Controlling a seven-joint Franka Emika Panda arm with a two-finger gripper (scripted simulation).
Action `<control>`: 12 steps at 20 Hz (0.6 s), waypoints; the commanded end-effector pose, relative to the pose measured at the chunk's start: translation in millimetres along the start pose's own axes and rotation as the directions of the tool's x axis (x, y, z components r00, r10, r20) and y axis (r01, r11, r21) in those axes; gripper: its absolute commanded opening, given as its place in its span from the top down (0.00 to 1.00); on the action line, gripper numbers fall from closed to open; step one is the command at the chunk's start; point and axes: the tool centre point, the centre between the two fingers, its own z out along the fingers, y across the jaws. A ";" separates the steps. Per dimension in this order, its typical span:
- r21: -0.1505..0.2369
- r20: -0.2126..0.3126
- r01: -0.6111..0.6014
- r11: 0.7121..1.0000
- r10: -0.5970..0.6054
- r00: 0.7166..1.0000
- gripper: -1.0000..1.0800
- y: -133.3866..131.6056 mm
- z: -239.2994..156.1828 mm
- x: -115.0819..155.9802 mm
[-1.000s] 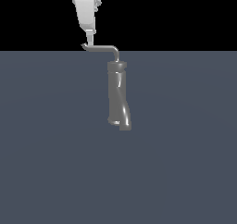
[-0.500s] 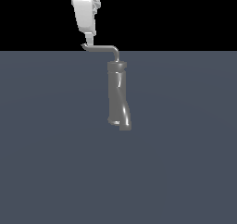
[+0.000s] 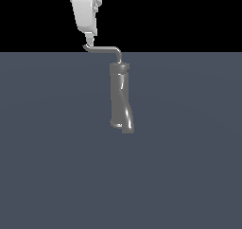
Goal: Turn on the faucet by rotating a designated handle.
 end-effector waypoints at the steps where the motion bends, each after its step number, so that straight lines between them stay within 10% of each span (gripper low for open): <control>1: -0.004 -0.001 0.000 1.000 0.000 1.000 1.00 8.9 0.1 -0.5; 12: -0.003 -0.001 -0.001 1.000 0.001 1.000 1.00 41.6 -0.1 -2.4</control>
